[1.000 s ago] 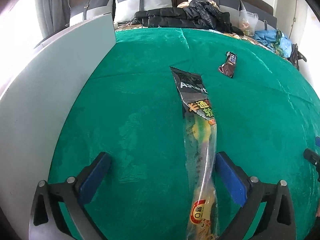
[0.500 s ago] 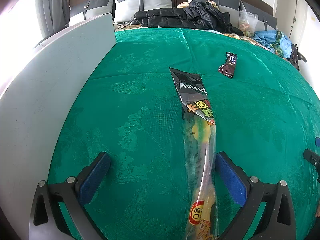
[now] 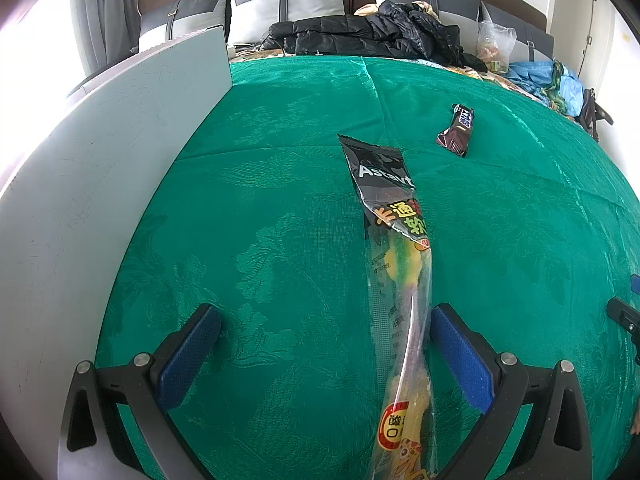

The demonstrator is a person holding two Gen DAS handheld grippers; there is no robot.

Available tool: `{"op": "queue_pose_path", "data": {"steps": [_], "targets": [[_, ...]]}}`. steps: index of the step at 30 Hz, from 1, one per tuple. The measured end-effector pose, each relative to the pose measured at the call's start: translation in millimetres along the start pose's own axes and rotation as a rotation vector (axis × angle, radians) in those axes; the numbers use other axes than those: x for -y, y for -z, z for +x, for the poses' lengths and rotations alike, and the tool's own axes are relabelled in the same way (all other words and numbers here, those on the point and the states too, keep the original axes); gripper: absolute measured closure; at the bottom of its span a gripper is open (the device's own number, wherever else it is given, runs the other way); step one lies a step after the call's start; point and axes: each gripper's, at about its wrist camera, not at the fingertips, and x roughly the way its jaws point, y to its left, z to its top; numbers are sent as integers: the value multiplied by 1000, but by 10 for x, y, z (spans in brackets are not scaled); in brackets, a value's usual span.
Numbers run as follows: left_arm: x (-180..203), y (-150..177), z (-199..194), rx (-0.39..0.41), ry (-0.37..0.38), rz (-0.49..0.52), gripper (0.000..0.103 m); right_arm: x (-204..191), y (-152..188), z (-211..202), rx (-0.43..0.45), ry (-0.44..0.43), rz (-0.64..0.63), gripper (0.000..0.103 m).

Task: Organize snacks
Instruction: 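Set the snack bag down on the sheet and open the left gripper, then grasp the brown chocolate bar with the right gripper and lift it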

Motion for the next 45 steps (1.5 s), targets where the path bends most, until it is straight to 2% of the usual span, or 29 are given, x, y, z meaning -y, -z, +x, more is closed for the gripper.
{"op": "queue_pose_path", "data": {"steps": [22,24,26,31,34,36,42,45], "targets": [[-4,1,1,1,1,0,0,-2,4,-9,-1,-11,-5,7],[-5,1,1,1,1,0,0,4,-26,-12,-24,11,7,9],[-5,2,2,1,1,0,0,23,-162,-14,-39,0,74,9],[-5,1,4,1,1,0,0,-124,-876,172,-38,-152,169,9],[-5,2,5,1,1,0,0,-311,-1366,528,-83,-199,204,9],[-4,2,6,1,1,0,0,-407,-1586,769,-132,-198,230,9],[-8,-1,7,1,1,0,0,-606,-1907,1180,-197,-270,407,9],[-7,0,5,1,2,0,0,-791,-1993,1284,-225,-239,396,8]]}}
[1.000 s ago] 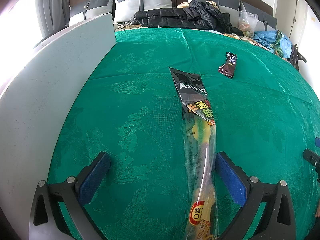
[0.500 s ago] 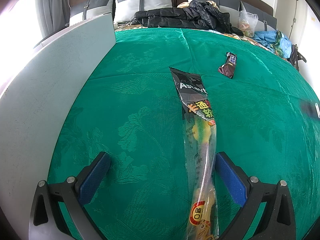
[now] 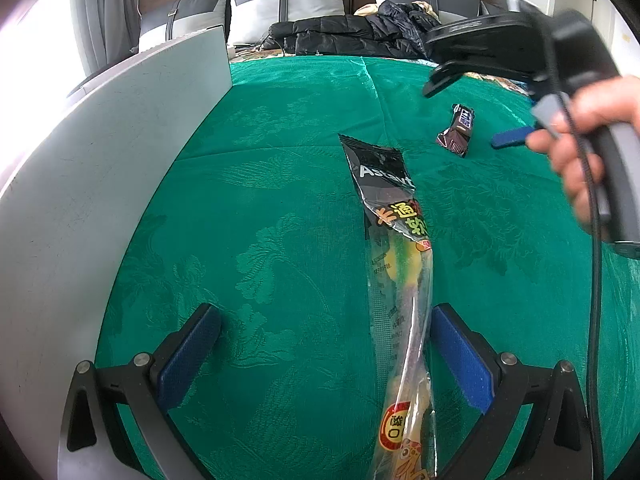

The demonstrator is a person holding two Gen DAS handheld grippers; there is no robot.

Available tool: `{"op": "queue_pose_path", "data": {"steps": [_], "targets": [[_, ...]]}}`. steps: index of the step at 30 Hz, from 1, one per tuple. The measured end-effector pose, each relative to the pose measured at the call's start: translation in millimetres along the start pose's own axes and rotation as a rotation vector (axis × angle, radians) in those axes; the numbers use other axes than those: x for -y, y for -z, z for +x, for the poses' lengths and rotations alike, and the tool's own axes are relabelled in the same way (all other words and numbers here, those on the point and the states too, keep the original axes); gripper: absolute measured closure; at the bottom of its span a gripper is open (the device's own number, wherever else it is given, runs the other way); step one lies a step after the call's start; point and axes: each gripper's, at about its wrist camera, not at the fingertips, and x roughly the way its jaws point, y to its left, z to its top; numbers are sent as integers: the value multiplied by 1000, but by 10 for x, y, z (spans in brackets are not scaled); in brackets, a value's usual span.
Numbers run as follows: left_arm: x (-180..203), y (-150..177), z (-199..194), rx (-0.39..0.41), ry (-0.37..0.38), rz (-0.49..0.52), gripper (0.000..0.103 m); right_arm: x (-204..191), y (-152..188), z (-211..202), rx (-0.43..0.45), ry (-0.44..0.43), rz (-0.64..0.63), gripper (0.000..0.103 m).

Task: Organize snacks
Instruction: 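Grasp the brown chocolate bar with the right gripper and lift it, then grasp the snack bag with the left gripper while the right gripper holds the chocolate bar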

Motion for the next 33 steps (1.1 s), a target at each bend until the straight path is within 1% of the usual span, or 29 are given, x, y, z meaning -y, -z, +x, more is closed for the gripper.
{"op": "queue_pose_path", "data": {"steps": [2,4,5,6,7,8,9,10,11,14,16,18,20,22,24,25,26,27,28,29,30,31,33], "targets": [[0,-1,-1,0,0,0,0,-151,-8,59,12,93,-47,8],[-1,-1,0,0,0,0,0,-216,-16,98,15,156,-73,9],[0,0,0,0,0,0,0,-246,4,105,24,192,-85,12],[-4,-2,1,0,0,0,0,-255,12,108,29,211,-91,13],[-1,-1,-1,0,0,0,0,-268,31,107,33,229,-103,17],[0,0,-1,0,0,0,0,-278,50,93,44,267,-126,43],[0,0,-1,0,0,0,0,-265,78,51,64,302,-159,77],[0,0,0,0,0,0,0,-256,88,25,75,312,-186,81],[1,0,0,0,0,0,0,-224,95,11,72,309,-204,84],[0,0,-1,0,1,0,0,-37,142,-110,68,239,-216,85],[0,0,-1,0,2,-1,0,87,220,-229,63,177,-225,85],[4,-8,2,0,5,0,0,236,391,-407,47,125,-251,85],[9,-32,3,-33,26,32,0,367,568,-566,21,80,-268,85],[-5,-87,2,-108,52,59,1,467,758,-712,-3,41,-281,85],[-40,-123,-46,-135,86,33,6,634,1021,-928,-17,4,-277,85],[-49,-138,-88,-142,115,10,12,708,1137,-1017,-21,-11,-267,85],[-40,-147,-99,-158,133,-1,22,793,1265,-1105,-25,-29,-247,85],[-12,-149,-92,-184,143,0,24,873,1402,-1188,-26,-49,-218,85],[42,-142,-109,-186,120,38,42,940,1535,-1263,-23,-68,-188,85],[95,-136,-133,-174,108,79,77,971,1637,-1313,-19,-80,-169,85],[117,-130,-151,-169,125,99,86,997,1751,-1369,-11,-87,-154,85],[101,-144,-195,-163,135,89,90,1006,1827,-1414,-4,-88,-149,85],[4,-172,-299,-159,200,22,92,986,1972,-1509,9,-87,-147,85]]}}
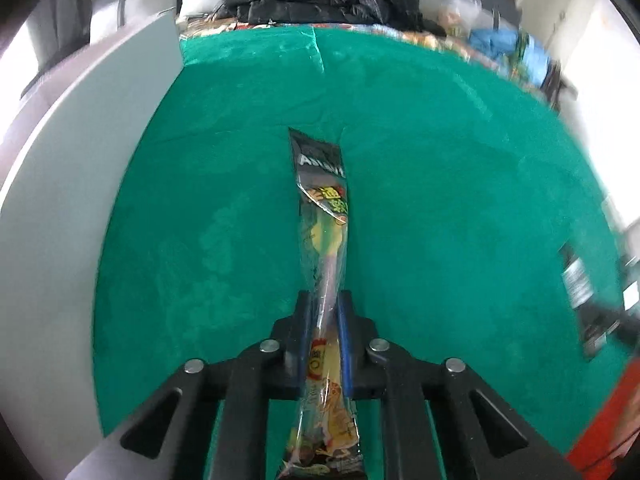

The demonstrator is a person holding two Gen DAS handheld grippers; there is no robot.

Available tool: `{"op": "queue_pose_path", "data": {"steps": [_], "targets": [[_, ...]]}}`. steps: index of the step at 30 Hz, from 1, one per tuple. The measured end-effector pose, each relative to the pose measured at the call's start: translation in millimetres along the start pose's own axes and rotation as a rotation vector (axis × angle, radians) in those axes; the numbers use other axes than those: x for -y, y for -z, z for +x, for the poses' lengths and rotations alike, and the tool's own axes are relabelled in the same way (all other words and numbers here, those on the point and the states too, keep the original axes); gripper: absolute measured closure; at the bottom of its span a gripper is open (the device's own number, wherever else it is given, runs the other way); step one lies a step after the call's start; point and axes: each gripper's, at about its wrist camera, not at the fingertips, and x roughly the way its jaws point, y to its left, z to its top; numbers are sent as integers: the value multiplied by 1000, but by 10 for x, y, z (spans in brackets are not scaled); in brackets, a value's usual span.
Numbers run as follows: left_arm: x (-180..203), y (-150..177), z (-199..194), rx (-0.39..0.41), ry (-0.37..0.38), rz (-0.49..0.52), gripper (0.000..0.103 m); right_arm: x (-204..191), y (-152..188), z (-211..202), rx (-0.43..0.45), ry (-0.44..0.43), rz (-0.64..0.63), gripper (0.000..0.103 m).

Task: Organize snacks
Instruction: 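Grasp the snack bag with the left gripper while the right gripper holds the chocolate bar, then carry both snacks over the white box and open both grippers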

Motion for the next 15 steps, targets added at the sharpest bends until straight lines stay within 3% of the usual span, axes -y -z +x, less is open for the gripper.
{"op": "queue_pose_path", "data": {"steps": [4,7,10,15], "targets": [[-207,10,-638,110,135,-128,92,-293,-51,-177,19,-8,-58,85],[-501,-56,-1159,197,190,-185,92,-803,-274,-321,59,-51,-136,85],[-988,-157,-1552,234,159,-232,92,-1549,-538,-408,95,-150,-222,85],[-1890,-92,-1865,229,-48,-298,91,-3015,-738,-254,94,-305,-381,85]]}}
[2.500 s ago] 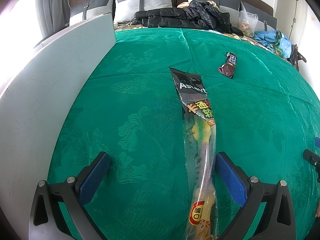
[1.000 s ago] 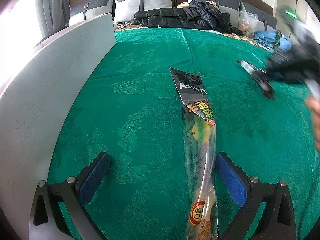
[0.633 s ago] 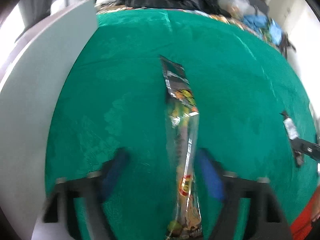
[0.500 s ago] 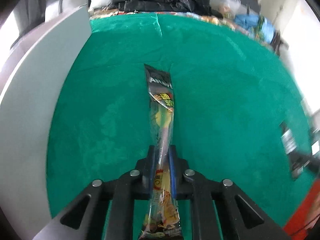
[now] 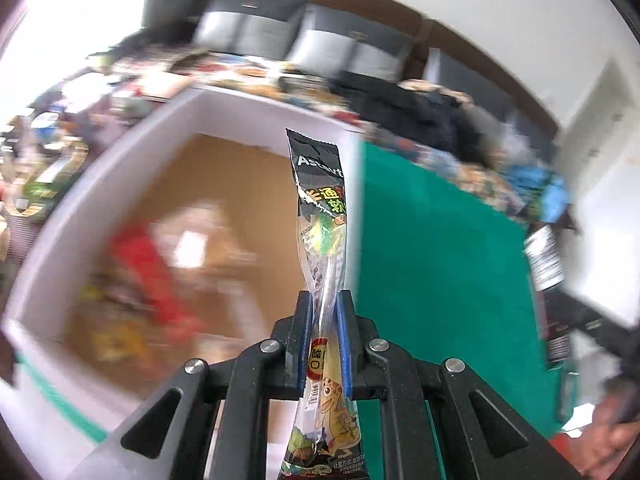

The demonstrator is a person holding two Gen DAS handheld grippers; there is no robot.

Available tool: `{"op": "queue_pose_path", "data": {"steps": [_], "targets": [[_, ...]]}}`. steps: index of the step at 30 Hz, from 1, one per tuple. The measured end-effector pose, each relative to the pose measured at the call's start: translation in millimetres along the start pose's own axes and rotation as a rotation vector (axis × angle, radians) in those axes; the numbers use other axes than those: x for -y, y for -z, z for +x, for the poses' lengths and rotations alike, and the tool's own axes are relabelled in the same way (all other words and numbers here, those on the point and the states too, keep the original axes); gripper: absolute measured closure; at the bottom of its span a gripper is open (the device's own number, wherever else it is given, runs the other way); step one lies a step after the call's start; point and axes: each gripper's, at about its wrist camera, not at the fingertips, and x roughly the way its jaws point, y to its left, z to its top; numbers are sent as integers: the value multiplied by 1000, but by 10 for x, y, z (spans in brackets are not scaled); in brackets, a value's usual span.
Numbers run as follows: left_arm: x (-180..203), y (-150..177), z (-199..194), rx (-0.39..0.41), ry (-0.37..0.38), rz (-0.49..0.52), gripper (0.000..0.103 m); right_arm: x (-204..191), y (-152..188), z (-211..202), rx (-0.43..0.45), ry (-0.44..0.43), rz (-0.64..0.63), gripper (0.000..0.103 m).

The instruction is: Organize snacks

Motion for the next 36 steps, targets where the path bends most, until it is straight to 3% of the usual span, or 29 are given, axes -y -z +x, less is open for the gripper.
{"op": "queue_pose_path", "data": {"steps": [3,4,5,6,7,8,14,18,22,24,29,36], "targets": [[-399,-13,-24,2,-177,30,89,-545,-159,463,-39,-26,-86,84],[-496,10,-14,3,-217,35,81,-673,-158,602,-55,-20,-106,81],[-585,30,-3,0,-246,37,65,-781,-152,752,-67,-9,-121,78],[-678,62,-1,-1,-264,36,55,-848,-133,896,-73,8,-132,60],[-773,127,-29,4,-274,35,36,-882,-117,1024,-89,18,-135,46],[-795,170,-51,15,-283,36,26,-882,-83,1135,-112,26,-130,34],[-736,268,-362,155,-351,63,5,-740,94,1065,-120,90,-141,36],[-683,259,-638,249,-417,55,0,-808,51,867,-77,145,-230,32],[-704,288,-826,307,-440,-17,0,-927,-3,727,-52,164,-282,30],[-732,285,-864,299,-439,-23,0,-975,-14,720,-51,171,-287,23],[-739,301,-871,251,-516,3,0,-989,20,804,-90,214,-272,20],[-903,371,-816,177,-457,-44,0,-1061,100,917,-135,237,-282,20]]}}
